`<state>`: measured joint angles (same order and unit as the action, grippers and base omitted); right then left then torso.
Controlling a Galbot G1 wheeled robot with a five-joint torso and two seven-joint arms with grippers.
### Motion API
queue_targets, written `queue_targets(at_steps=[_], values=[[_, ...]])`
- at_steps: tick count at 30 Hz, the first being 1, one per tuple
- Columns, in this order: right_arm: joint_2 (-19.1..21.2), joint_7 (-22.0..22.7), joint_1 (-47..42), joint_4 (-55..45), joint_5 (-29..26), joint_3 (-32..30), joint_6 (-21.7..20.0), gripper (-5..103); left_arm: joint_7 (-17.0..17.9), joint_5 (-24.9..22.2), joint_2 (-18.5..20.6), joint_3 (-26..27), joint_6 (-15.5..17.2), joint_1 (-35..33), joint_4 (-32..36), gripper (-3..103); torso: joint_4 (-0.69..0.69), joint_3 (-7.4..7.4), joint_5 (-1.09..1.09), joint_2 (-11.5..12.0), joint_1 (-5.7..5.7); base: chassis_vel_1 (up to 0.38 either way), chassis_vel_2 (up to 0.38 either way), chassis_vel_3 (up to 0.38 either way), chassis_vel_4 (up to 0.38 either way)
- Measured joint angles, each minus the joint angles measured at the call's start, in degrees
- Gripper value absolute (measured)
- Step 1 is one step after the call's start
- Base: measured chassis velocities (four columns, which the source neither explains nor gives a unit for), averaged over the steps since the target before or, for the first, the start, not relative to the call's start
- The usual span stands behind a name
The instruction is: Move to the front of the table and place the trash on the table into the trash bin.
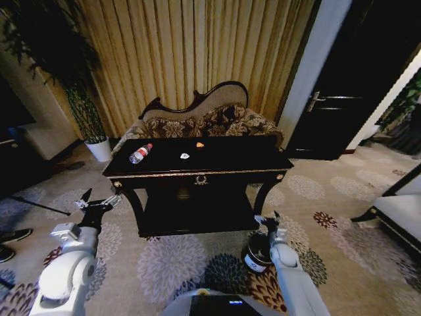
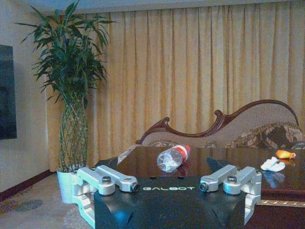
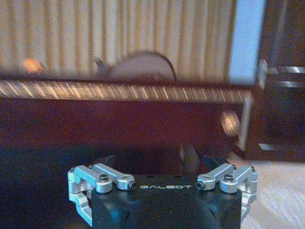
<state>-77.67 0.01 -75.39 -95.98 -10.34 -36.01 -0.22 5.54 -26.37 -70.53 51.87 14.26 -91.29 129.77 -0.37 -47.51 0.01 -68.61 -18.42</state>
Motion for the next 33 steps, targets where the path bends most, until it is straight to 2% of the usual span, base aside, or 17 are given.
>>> queue_targets(at_steps=[2, 3, 5, 6, 8, 14, 21, 24, 33], values=[[1.3, 0.0, -1.5, -8.3, -3.5, 1.0, -3.5, 100, -0.2, -0.3, 0.2, 0.1, -0.5, -0.3, -0.4, 100, -0.01, 0.00, 0.01, 0.0, 0.00, 0.000, 0.000, 0.000, 0.000], [1.3, 0.0, -1.5, -8.3, -3.5, 1.0, -3.5, 100, -0.2, -0.3, 0.2, 0.1, -0.5, -0.3, -0.4, 100, -0.01, 0.00, 0.01, 0.0, 0.00, 0.000, 0.000, 0.000, 0.000], [2.9, 0.0, -2.6, -18.3, -9.1, 2.6, -8.6, 100, -0.8, -0.3, 0.5, -0.2, -1.4, -0.7, -0.7, 100, 0.00, 0.00, 0.01, 0.0, 0.00, 0.000, 0.000, 0.000, 0.000], [2.9, 0.0, -2.6, -18.3, -9.1, 2.6, -8.6, 100, -0.8, -0.3, 0.5, -0.2, -1.4, -0.7, -0.7, 100, 0.00, 0.00, 0.01, 0.0, 0.00, 0.000, 0.000, 0.000, 0.000], [3.9, 0.0, -2.8, -25.1, -11.5, 3.8, -12.6, 100, -1.1, -0.3, 0.6, -0.4, -1.9, -0.5, -0.6, 100, 0.00, 0.00, 0.01, 0.0, 0.01, 0.000, 0.000, 0.000, 0.000], [6.7, 0.0, -1.8, -32.9, -15.1, 4.4, -18.3, 100, -2.0, -0.4, 1.2, -0.4, -2.7, 0.2, -0.4, 100, 0.00, 0.00, 0.00, 0.0, 0.00, 0.000, 0.000, 0.000, 0.000], [7.2, 0.0, -2.2, -33.3, -16.0, 4.0, -18.8, 100, -2.1, -0.7, 1.3, -0.3, -2.5, 0.1, -0.7, 100, 0.00, 0.00, 0.00, 0.0, 0.01, 0.000, 0.000, 0.000, 0.000], [7.0, 0.0, -2.3, -33.2, -16.1, 4.0, -18.5, 100, -1.3, -3.0, 1.8, 0.0, -0.4, 0.1, -0.2, 100, -0.01, 0.00, 0.00, 0.0, 0.00, 0.000, 0.000, 0.000, 0.000], [6.6, 0.0, -1.5, -29.2, -15.3, 4.0, -16.9, 100, -0.3, -5.2, 3.2, 0.7, 2.8, 0.2, 0.7, 100, 0.00, -0.01, 0.00, 0.0, 0.01, 0.000, 0.000, 0.000, 0.000]])
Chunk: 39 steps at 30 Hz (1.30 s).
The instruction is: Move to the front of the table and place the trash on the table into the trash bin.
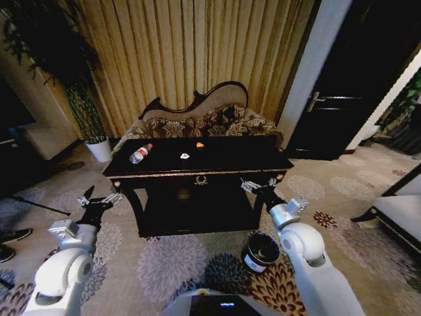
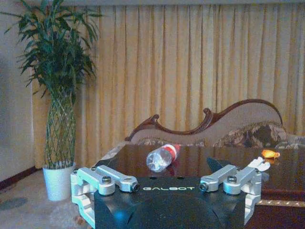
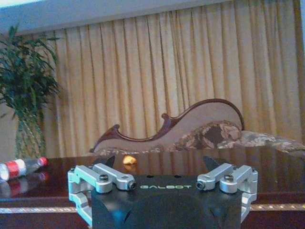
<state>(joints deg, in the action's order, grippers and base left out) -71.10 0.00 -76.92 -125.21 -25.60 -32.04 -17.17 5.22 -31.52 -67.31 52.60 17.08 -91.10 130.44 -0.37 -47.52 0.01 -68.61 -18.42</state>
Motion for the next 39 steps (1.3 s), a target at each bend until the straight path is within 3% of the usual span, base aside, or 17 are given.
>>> queue_targets(at_steps=[3, 11, 39], values=[[-0.5, 0.0, 0.1, 1.4, 0.6, -0.3, 0.9, 100, 0.6, -1.4, 0.9, 0.3, 1.6, 0.4, 0.1, 100, -0.01, 0.00, 0.00, 0.0, 0.00, 0.000, 0.000, 0.000, 0.000], [-0.5, 0.0, 0.3, 1.7, 1.1, -1.0, 1.5, 100, 0.6, -2.3, 2.2, 0.6, 2.0, 0.6, -0.3, 100, -0.01, 0.00, 0.00, 0.0, 0.00, 0.000, 0.000, 0.000, 0.000], [-0.7, 0.0, 0.7, 1.4, 2.1, -1.1, 3.4, 100, 0.0, 0.7, -0.9, -0.1, 0.1, -0.8, 0.3, 100, 0.00, -0.01, 0.00, 0.0, -0.02, -0.126, 0.124, 0.122, -0.113]])
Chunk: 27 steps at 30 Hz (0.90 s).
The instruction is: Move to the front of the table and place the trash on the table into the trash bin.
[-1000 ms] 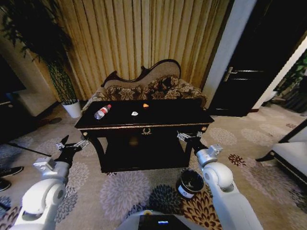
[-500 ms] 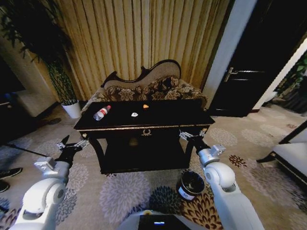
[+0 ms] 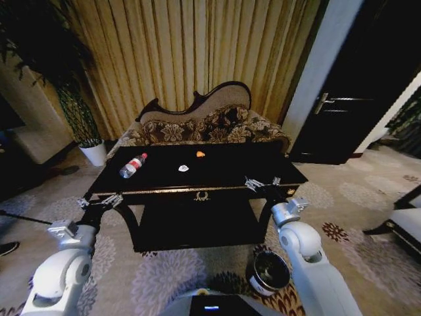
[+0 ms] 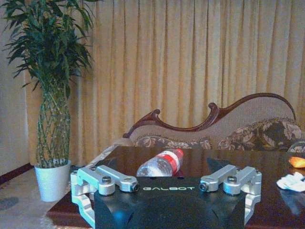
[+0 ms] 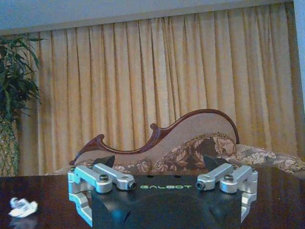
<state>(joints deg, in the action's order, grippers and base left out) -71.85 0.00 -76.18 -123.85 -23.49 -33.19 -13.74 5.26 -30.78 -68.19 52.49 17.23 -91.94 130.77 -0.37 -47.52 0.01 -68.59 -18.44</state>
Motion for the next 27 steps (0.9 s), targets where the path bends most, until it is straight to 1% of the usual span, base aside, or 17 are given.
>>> queue_targets(at_steps=[27], values=[[-0.6, 0.0, -0.1, 0.5, 1.3, 1.0, 0.7, 100, -0.4, 0.0, -0.5, -0.3, -0.9, 0.0, -0.7, 100, -0.01, 0.01, 0.00, 0.0, 0.01, -0.103, 0.104, 0.097, -0.100]])
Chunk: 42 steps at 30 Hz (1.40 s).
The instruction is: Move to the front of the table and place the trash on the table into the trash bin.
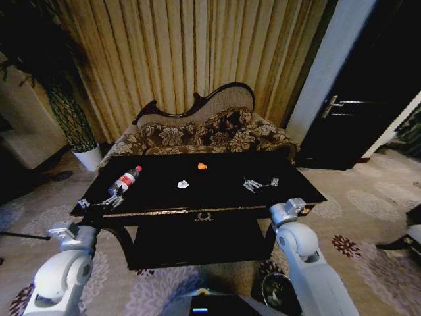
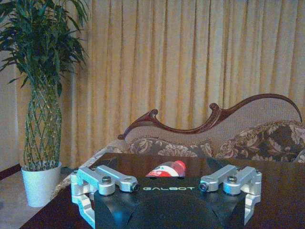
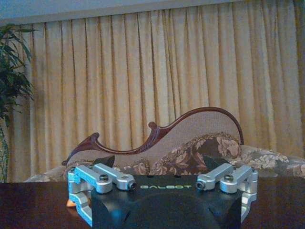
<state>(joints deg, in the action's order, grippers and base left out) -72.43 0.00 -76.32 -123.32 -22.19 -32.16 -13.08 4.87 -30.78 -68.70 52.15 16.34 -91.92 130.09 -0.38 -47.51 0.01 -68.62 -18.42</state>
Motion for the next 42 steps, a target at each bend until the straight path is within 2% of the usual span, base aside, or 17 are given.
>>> queue_targets(at_steps=[5, 9, 13, 16, 20, 27, 35, 42], values=[[0.7, 0.0, 0.7, 0.5, 0.7, 1.3, 0.8, 100, -0.1, 0.1, -0.1, 0.0, 0.0, -0.2, 0.0, 100, -0.01, -0.01, 0.00, 0.0, -0.01, -0.064, 0.061, 0.081, -0.052], [3.3, 0.0, 4.3, 2.6, -1.5, 4.3, 0.4, 100, 0.0, 0.1, -0.1, 0.8, -0.1, -0.3, 0.8, 100, 0.00, -0.01, -0.01, 0.0, -0.01, 0.000, 0.000, 0.000, 0.000], [6.4, 0.0, 9.7, 6.6, -5.3, 7.4, -0.8, 100, 0.2, 0.0, -0.1, 1.7, -0.1, -1.0, 1.4, 100, 0.01, 0.00, -0.01, 0.0, 0.02, 0.000, 0.000, 0.000, 0.000], [8.7, 0.0, 17.3, 11.6, -10.0, 10.7, -2.2, 100, 0.2, 0.0, -0.4, 1.9, -0.1, -1.3, 1.8, 100, 0.00, 0.00, -0.01, 0.0, 0.01, 0.000, 0.000, 0.000, 0.000], [9.3, 0.0, 23.6, 16.1, -12.8, 14.4, -3.8, 100, 0.2, 0.1, -0.7, 1.9, -0.1, -1.6, 2.3, 100, 0.02, -0.01, 0.00, 0.0, 0.00, 0.000, 0.000, 0.000, 0.000], [9.6, 0.0, 28.1, 18.2, -17.1, 19.4, -8.0, 100, 0.3, 0.2, -0.6, 2.1, -0.1, -1.7, 2.4, 100, 0.00, 0.00, 0.00, 0.0, 0.00, 0.000, 0.000, 0.000, 0.000], [10.3, 0.0, 31.4, 20.5, -17.4, 25.2, -9.8, 100, 0.1, 0.2, -0.8, 2.1, -0.3, -1.7, 2.4, 100, -0.01, 0.00, 0.00, 0.0, 0.00, 0.000, 0.000, 0.000, 0.000], [8.5, 0.0, 38.2, 28.4, -15.3, 30.6, -9.6, 100, 0.1, 0.2, -1.1, 3.1, -0.5, -2.3, 2.3, 100, 0.02, 0.00, 0.00, 0.0, 0.00, 0.000, 0.000, 0.000, 0.000]])
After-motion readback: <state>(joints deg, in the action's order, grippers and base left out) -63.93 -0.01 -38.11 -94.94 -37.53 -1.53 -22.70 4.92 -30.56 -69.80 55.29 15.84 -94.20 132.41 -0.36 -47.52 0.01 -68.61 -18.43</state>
